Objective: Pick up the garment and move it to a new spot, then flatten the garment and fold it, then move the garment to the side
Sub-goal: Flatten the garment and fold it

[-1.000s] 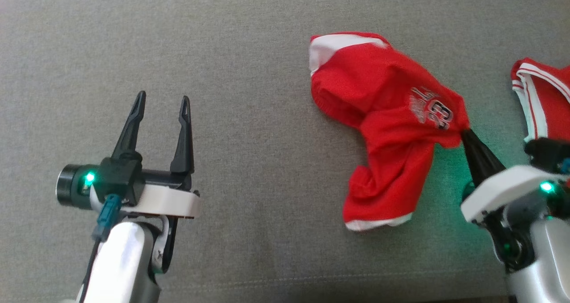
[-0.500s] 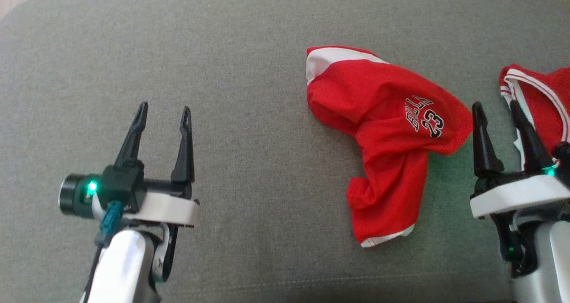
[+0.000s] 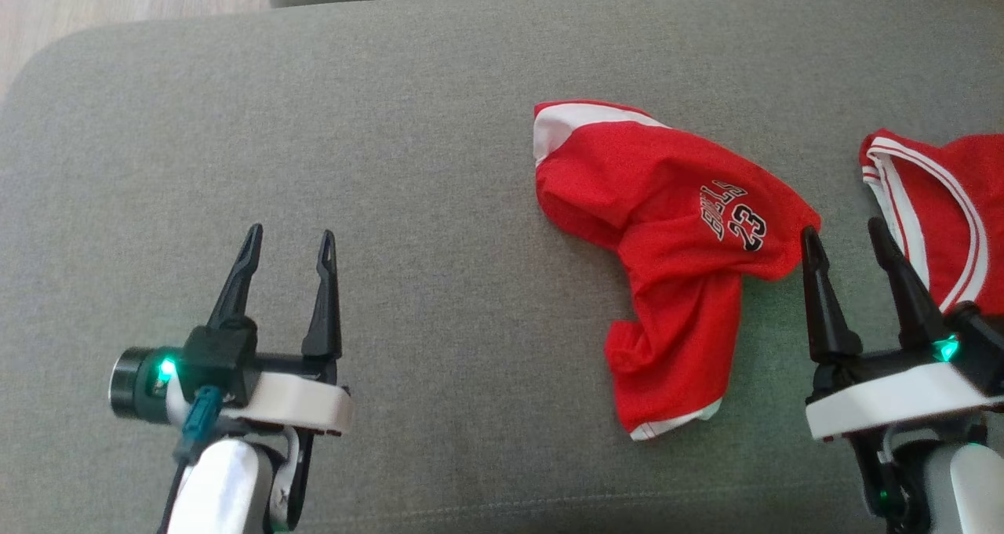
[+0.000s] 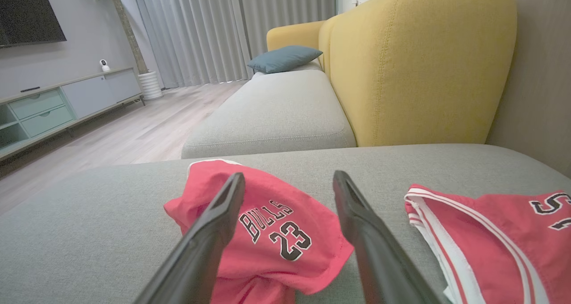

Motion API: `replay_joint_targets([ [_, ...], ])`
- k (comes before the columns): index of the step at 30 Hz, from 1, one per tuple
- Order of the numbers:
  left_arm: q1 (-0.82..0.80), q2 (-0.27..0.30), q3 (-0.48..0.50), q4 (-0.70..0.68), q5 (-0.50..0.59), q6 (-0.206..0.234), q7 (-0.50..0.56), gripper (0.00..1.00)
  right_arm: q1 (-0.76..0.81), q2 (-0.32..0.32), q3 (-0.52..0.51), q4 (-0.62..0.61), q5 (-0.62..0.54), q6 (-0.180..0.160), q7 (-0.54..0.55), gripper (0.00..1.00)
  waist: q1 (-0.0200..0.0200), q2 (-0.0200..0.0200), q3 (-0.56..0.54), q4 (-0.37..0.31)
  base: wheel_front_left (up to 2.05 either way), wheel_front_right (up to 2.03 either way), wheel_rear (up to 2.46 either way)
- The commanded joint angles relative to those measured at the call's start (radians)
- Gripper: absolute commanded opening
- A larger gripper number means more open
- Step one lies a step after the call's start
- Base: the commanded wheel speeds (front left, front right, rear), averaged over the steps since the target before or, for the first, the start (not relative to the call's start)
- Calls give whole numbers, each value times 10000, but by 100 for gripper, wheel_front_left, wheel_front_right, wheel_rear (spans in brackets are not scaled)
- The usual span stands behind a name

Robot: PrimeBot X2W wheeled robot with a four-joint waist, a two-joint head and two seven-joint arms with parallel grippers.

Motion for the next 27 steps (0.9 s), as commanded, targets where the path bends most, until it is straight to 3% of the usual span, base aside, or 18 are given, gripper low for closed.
replay_joint_targets([
  [1,-248,77,444,-299,-45,80,-53,100,-100,-48,142,-436,-12,65,55,100,0,-1,2,6,0,0,0],
  [16,-488,68,201,-182,14,-50,-53,100,-134,15,114,-544,97,65,154,100,0,-1,167,-40,0,0,0],
  [22,-1734,-296,-817,433,14,-945,284,100,-334,-18,207,-576,140,65,174,100,0,-1,565,-193,0,0,0],
  [27,-3092,-679,-1890,1874,-5,-1776,1217,100,-600,-32,412,-468,202,65,138,100,0,-1,866,-630,0,0,0],
])
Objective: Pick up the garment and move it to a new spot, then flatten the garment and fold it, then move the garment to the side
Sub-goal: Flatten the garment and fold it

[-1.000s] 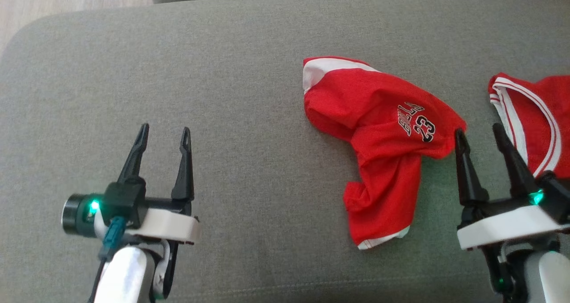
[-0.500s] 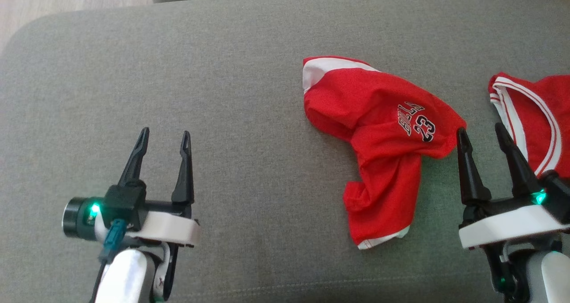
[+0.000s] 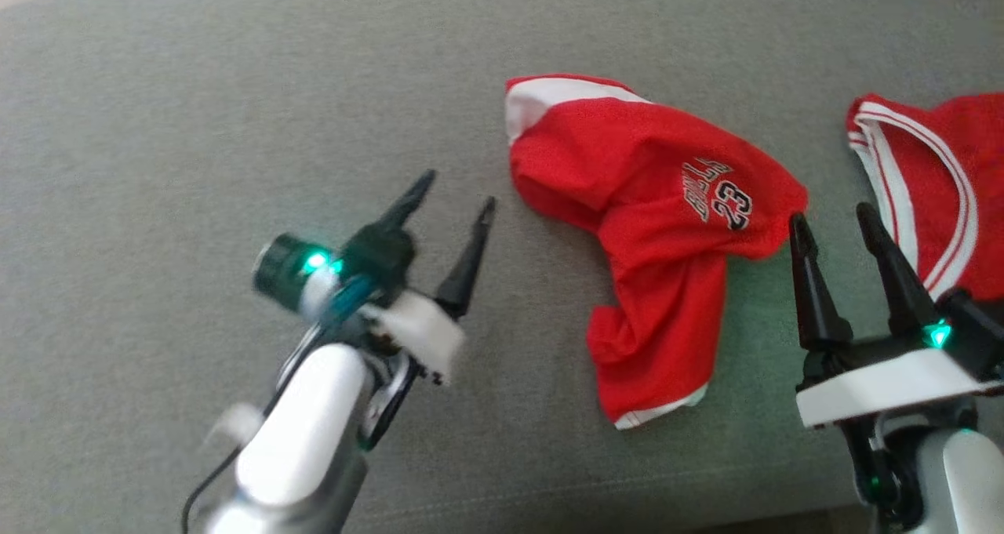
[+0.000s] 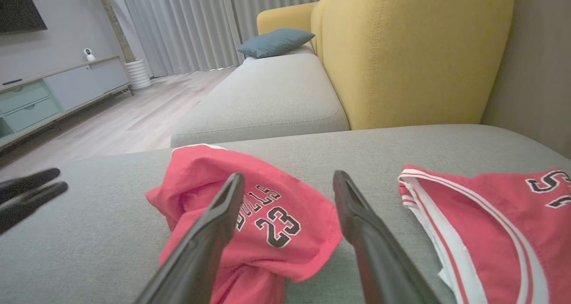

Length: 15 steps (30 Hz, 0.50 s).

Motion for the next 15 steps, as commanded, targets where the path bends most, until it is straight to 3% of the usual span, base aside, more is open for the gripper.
replay_joint_targets([
  [1,-671,-14,26,256,22,-183,297,100,-437,-46,267,-300,114,65,-55,100,0,0,210,-318,0,0,0],
  [6,-1954,-133,-600,2014,101,-549,513,100,-692,12,445,-134,198,65,-146,100,0,0,530,-897,0,0,0],
  [10,-2804,-173,-614,3125,223,-307,62,100,-777,64,454,21,275,65,-254,100,0,0,753,-1227,0,0,0],
  [15,-3403,-210,-749,3976,148,-302,-291,100,-831,88,471,148,321,65,-362,100,0,0,906,-1400,0,0,0],
])
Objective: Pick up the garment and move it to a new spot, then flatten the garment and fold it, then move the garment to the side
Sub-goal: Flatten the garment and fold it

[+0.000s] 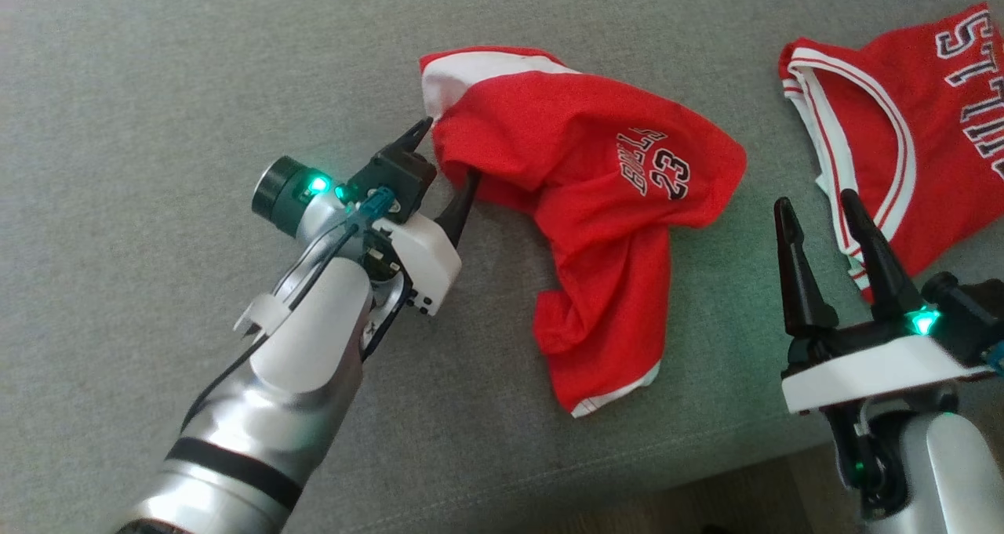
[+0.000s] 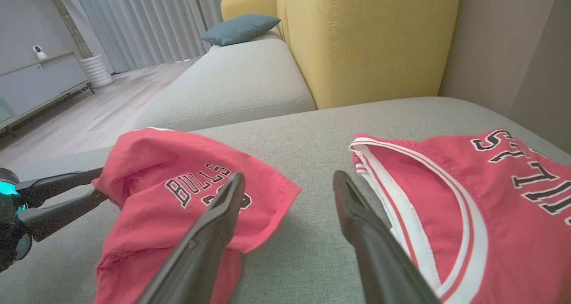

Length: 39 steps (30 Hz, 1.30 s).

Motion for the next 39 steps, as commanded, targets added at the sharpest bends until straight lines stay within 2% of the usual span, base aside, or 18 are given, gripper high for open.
replay_joint_targets([
  [1,-369,58,163,-176,-44,14,-122,100,-342,13,207,-306,62,65,-102,100,0,0,66,-69,0,0,0],
  [2,-459,52,120,-24,-87,-4,-212,100,-354,22,212,-277,76,65,-120,100,0,0,74,-87,0,0,0],
  [3,-537,47,77,106,-127,-19,-300,42,-367,27,222,-250,88,65,-137,100,0,0,82,-105,0,0,0],
  [4,-602,43,40,219,-173,-30,-376,0,-377,30,223,-223,94,65,-152,100,0,0,82,-111,0,0,0],
  [7,-737,36,17,277,-257,126,-655,0,-376,49,200,-163,126,65,-185,100,0,0,58,-84,0,0,0],
  [13,-821,252,143,-691,-13,866,-882,0,-278,66,52,-98,169,65,-161,100,0,0,-118,245,0,0,0],
  [19,-377,1116,-155,-2682,716,1303,-900,0,-124,81,-58,-103,182,65,-9,100,0,0,-382,674,0,0,0],
  [22,152,1694,-549,-3624,1258,1429,-550,0,-21,86,-127,-128,198,65,88,100,0,0,-481,862,0,0,0],
  [26,1067,2242,-1344,-4623,1643,1029,360,0,77,62,-219,-230,185,65,217,100,0,0,-500,1110,0,0,0],
  [29,1671,2365,-1839,-4981,1640,725,782,0,70,42,-237,-277,182,65,314,100,0,0,-484,1215,0,0,0],
  [34,2309,2080,-2825,-4684,1565,142,1094,0,40,15,-241,-295,198,65,467,100,0,0,-491,1326,0,0,0],
  [38,2517,1820,-3109,-4028,1354,1,991,0,62,11,-228,-282,194,65,530,100,0,0,-558,1323,0,0,0],
  [39,2552,1742,-3082,-3944,1271,50,806,6,79,11,-231,-282,189,65,546,100,0,0,-581,1324,0,0,0],
])
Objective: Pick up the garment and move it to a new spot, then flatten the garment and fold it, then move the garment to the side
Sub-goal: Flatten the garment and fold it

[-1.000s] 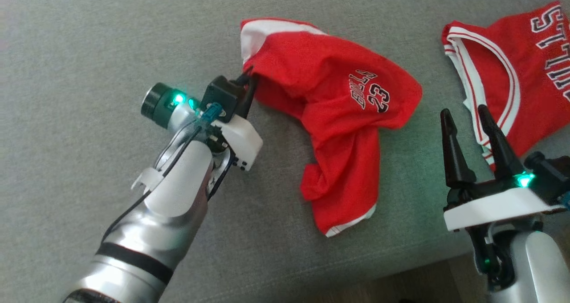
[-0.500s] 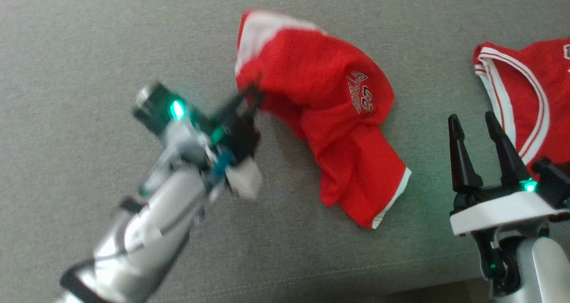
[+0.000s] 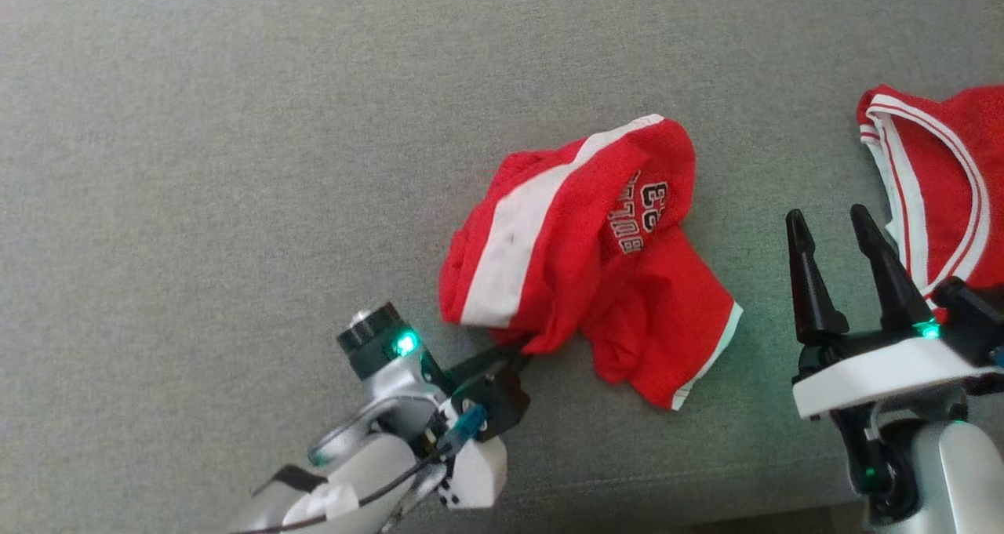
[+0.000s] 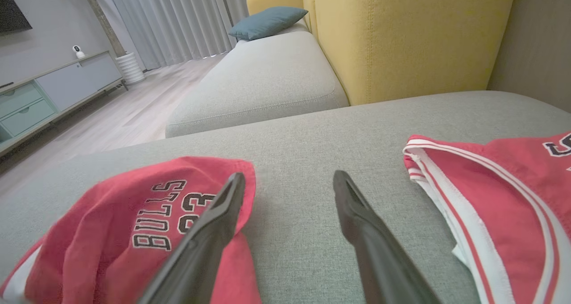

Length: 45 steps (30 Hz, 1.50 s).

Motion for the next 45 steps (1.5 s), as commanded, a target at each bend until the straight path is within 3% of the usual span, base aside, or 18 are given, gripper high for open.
replay_joint_targets([
  [1,-118,-41,340,-231,-114,25,-241,6,-73,-112,176,-368,39,65,17,100,0,-1,-35,-3,0,0,0],
  [2,-74,-112,395,-159,-207,103,-433,76,-51,-112,164,-373,33,65,29,100,0,-1,-69,10,0,0,0],
  [3,-16,-183,460,-112,-323,173,-600,100,-21,-111,148,-380,24,65,44,100,0,-1,-104,27,0,0,0],
  [14,947,-397,1664,-1547,-1511,1353,-1869,100,223,-227,91,-701,-197,65,322,100,0,-1,-634,373,0,0,0],
  [26,2178,-56,4673,-2895,-2861,3068,-1949,100,366,-410,9,-1090,-408,65,592,100,0,-1,-883,569,0,0,0],
  [34,2775,271,5809,-2902,-3018,3390,-1950,100,482,-446,12,-1156,-477,65,687,100,0,-1,-1042,517,0,0,0],
  [45,2918,203,5994,-2961,-2829,3243,-1951,100,445,-468,24,-1134,-448,65,720,100,0,-1,-990,482,0,0,0],
])
